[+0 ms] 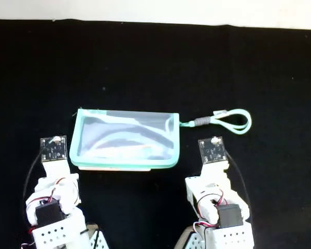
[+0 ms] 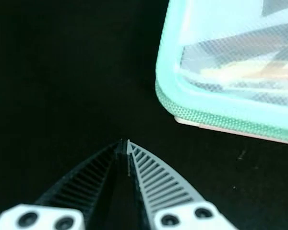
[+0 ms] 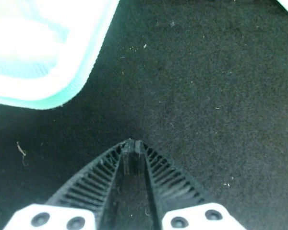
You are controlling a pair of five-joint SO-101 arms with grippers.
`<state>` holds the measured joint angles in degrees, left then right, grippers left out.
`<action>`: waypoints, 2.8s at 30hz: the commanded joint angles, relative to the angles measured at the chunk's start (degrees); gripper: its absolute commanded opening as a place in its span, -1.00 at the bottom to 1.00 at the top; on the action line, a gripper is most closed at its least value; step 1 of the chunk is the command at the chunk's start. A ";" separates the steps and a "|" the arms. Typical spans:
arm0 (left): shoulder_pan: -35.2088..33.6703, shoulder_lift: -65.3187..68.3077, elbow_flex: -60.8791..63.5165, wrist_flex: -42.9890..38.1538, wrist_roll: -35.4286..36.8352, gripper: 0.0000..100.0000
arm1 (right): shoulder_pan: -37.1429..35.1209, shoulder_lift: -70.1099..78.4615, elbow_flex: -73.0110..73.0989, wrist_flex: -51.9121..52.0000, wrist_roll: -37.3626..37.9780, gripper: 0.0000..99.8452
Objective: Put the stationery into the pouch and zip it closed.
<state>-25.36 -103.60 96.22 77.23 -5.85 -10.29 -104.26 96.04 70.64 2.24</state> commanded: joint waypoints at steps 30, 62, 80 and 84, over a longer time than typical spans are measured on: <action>-0.75 0.04 0.92 -0.53 -0.35 -0.98 | -0.31 0.22 6.90 0.13 -0.26 -0.98; -0.57 0.04 0.92 -0.53 -0.35 -0.98 | -0.31 0.22 6.90 0.13 -0.26 -0.98; 1.45 -0.22 0.92 -35.96 -0.35 -0.98 | -0.48 0.22 6.99 -0.31 -0.53 -0.98; 5.49 -0.13 0.92 -35.96 -0.35 -0.98 | -0.48 0.22 6.99 -0.31 -0.53 -0.98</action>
<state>-23.16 -103.25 96.22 42.68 -5.85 -10.29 -104.26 96.04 70.64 2.24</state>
